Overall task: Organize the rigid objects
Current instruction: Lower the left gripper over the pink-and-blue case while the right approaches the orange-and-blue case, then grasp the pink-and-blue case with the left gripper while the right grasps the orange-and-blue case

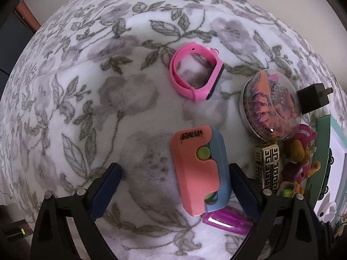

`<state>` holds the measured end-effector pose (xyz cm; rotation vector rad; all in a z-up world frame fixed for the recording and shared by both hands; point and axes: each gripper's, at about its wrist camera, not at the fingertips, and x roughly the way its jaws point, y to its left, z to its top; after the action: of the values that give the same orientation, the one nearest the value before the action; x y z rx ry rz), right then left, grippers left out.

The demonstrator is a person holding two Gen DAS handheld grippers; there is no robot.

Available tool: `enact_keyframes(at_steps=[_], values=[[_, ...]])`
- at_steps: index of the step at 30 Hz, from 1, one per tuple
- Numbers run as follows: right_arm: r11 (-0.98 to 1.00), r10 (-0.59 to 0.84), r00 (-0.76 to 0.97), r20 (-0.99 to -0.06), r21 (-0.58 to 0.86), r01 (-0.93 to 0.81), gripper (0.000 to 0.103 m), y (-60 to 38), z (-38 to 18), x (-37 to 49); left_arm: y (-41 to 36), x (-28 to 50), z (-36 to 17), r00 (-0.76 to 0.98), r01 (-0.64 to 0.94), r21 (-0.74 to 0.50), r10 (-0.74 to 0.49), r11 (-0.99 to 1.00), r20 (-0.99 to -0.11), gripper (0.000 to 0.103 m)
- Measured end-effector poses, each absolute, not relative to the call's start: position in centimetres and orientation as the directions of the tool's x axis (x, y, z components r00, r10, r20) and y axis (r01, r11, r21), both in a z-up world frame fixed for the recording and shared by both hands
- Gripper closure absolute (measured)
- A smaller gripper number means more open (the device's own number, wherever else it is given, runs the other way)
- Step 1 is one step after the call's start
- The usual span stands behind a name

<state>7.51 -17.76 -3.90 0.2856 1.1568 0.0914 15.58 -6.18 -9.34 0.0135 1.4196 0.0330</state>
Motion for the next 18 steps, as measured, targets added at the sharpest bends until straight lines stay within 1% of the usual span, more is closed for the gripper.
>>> enact_keyframes(at_steps=[4,6,8,10,13,18], values=[[0.962,0.237,0.378,-0.895,0.271,0.039,0.036,-17.1,-4.2,7.6,-4.4,15.6,-9.6,0.132,-0.023,0.021,0.024,1.000,-0.991,0.005],[0.955,0.261,0.376,-0.889,0.294,0.032,0.039,-17.1,-4.4,7.7,-3.8,15.8,-9.7,0.124,-0.030,0.015,0.019,0.999,-0.992,0.005],[0.959,0.236,0.385,-0.892,0.277,0.052,0.040,-17.1,-4.5,7.8,-3.5,15.8,-9.8,0.120,-0.035,0.013,0.017,0.999,-0.993,0.005],[0.958,0.235,0.383,-0.893,0.280,0.066,0.047,-17.2,-5.0,7.9,-3.2,15.7,-9.8,0.119,-0.034,0.016,0.020,0.999,-0.993,0.005],[0.959,0.229,0.374,-0.899,0.274,0.072,0.051,-17.4,-5.6,8.0,-2.5,16.0,-10.1,0.115,-0.040,0.012,0.016,0.999,-0.993,0.005],[0.962,0.221,0.382,-0.897,0.265,0.068,0.052,-17.2,-5.8,8.2,-2.2,16.2,-10.1,0.120,-0.032,0.023,0.027,0.999,-0.992,0.005]])
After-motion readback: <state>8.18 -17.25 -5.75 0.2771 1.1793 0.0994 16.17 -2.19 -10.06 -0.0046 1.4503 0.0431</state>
